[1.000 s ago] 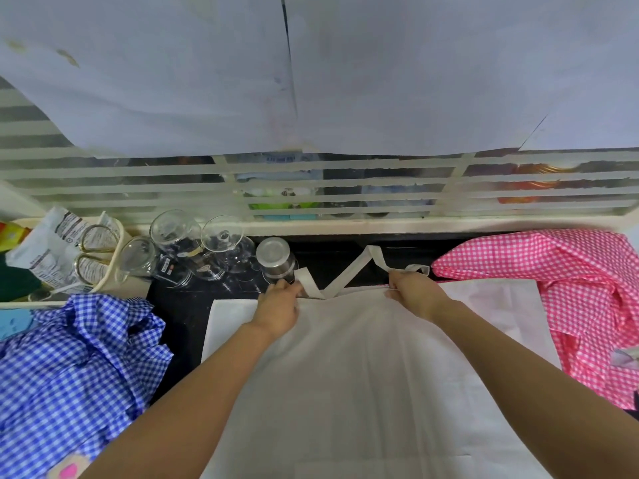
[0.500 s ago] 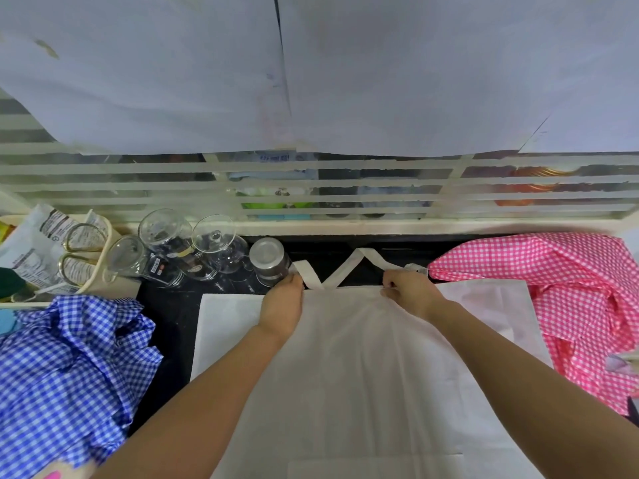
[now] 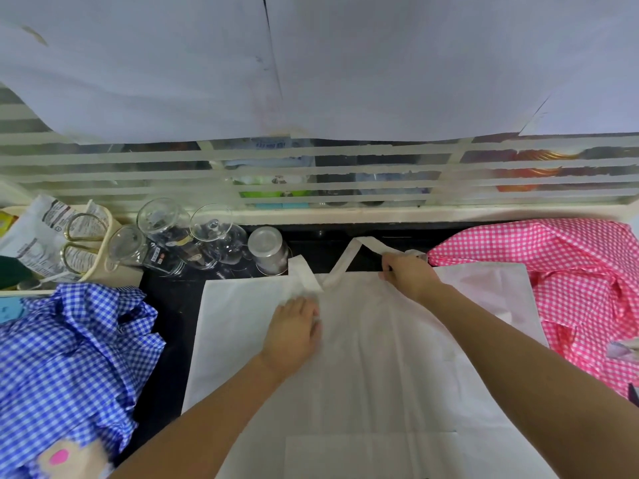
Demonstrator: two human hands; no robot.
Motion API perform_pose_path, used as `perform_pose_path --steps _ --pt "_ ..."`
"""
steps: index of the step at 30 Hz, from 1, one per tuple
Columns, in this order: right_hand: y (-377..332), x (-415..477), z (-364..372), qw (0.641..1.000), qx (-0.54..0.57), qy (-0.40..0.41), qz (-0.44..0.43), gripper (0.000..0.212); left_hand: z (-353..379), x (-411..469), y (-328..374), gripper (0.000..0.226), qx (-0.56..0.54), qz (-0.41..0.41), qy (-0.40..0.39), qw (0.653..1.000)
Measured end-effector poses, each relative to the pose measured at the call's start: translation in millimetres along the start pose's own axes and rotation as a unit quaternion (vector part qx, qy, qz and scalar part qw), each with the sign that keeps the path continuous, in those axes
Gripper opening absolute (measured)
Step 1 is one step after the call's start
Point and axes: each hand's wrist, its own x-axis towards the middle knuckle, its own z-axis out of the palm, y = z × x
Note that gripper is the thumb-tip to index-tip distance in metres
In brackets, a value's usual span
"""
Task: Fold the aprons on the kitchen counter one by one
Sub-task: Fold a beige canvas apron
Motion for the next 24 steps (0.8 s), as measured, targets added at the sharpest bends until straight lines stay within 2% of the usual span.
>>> perform_pose_path --steps 3,4,6,8,10,13,15,19,24 --pt "1 -10 16 0.983 -0.088 0.162 -0.014 0.022 14 -42 7 0.053 0.021 0.01 -0.077 0.997" --pt "-1 -18 23 0.975 -0.09 0.202 -0.028 0.029 17 -52 7 0.061 0.026 0.007 -0.093 0.995" --pt "-10 -42 46 0.957 -0.059 0.263 -0.108 0.033 19 -65 6 0.069 0.035 0.001 -0.12 0.992" --pt "-17 -75 83 0.944 -0.059 0.253 -0.203 0.032 20 -70 6 0.068 0.042 -0.01 -0.146 0.988" --pt "-16 -113 124 0.945 -0.076 0.171 -0.267 0.044 20 -74 8 0.067 0.04 -0.03 -0.161 0.986" --pt "4 -151 160 0.942 -0.12 0.121 -0.29 0.049 18 -77 7 0.064 0.033 -0.061 -0.157 0.985" --pt "25 -167 163 0.952 -0.115 0.135 -0.25 0.051 17 -94 4 0.062 0.032 -0.086 -0.144 0.985" --pt "71 -187 148 0.979 -0.084 0.156 -0.105 0.054 3 -134 -21 0.062 0.016 -0.192 -0.095 0.977" --pt "102 -218 140 0.975 -0.001 0.193 0.112 0.068 -15 -170 -45 0.076 0.007 -0.267 -0.06 0.962"
